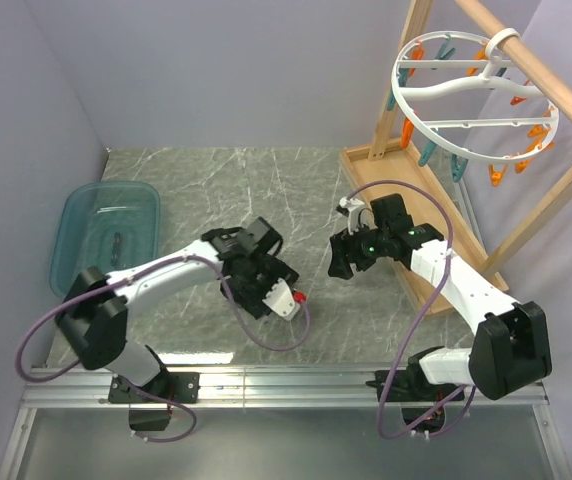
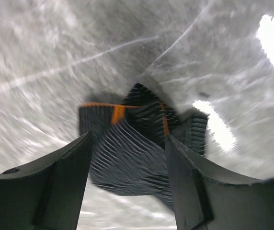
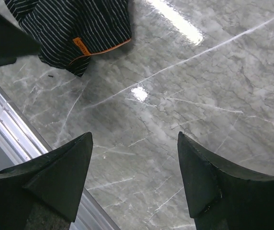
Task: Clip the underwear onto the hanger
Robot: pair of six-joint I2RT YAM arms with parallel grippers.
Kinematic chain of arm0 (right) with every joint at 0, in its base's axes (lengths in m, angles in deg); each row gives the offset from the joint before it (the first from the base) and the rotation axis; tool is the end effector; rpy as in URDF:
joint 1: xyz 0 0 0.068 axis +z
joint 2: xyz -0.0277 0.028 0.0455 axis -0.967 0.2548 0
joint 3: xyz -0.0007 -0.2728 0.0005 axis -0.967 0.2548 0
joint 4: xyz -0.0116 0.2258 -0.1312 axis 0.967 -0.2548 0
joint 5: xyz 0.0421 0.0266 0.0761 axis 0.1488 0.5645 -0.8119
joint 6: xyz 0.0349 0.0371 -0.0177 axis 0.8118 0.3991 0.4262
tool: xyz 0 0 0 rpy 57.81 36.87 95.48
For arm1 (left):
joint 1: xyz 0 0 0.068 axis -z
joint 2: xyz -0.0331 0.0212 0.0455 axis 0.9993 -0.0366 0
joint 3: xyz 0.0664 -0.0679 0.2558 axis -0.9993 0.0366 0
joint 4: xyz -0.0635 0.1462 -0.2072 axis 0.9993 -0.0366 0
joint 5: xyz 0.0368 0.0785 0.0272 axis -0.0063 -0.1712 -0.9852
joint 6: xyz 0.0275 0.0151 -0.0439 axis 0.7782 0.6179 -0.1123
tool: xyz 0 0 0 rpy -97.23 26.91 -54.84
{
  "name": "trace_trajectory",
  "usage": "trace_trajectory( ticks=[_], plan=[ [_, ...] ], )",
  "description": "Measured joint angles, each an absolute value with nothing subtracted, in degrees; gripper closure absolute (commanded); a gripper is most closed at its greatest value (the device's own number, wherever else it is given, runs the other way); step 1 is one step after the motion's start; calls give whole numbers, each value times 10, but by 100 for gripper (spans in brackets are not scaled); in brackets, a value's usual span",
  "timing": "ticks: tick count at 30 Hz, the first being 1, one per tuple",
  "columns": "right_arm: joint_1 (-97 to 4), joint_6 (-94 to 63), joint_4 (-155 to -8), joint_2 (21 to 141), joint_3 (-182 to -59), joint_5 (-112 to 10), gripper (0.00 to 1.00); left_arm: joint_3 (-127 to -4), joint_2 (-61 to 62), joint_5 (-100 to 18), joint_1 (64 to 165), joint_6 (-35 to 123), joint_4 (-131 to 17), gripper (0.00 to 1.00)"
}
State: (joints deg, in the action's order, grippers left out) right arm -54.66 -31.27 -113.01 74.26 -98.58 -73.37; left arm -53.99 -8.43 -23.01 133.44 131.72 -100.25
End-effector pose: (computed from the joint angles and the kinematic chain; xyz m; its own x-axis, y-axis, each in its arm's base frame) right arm 0.2393 0.1089 0.2532 -0.6464 -0.3868 -0.6577 -0.6973 0.6495 0.3033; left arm 0.1897 -0.2158 0.2380 0.6015 0.6335 -0.4866 0.7977 -0.5089 0.3235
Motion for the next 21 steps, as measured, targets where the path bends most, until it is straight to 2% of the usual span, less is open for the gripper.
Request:
trace_trajectory(
  ticks=[6, 15, 17, 19, 21],
  plan=[
    [-591, -302, -1131, 743, -986, -750, 22, -650, -178, -319, 1400, 1432, -1089, 37],
    [-621, -296, -1134, 733, -986, -761, 22, -664, -236, -400, 1422, 1477, -1143, 44],
    [-622, -296, -1134, 729, -986, -762, 22, -664, -247, -412, 1424, 1473, -1148, 64],
    [-623, -296, -1135, 726, -986, -764, 22, -670, -266, -419, 1426, 1462, -1157, 79],
    [-624, -296, -1134, 720, -984, -764, 22, -685, -284, -421, 1426, 1450, -1168, 83]
  ],
)
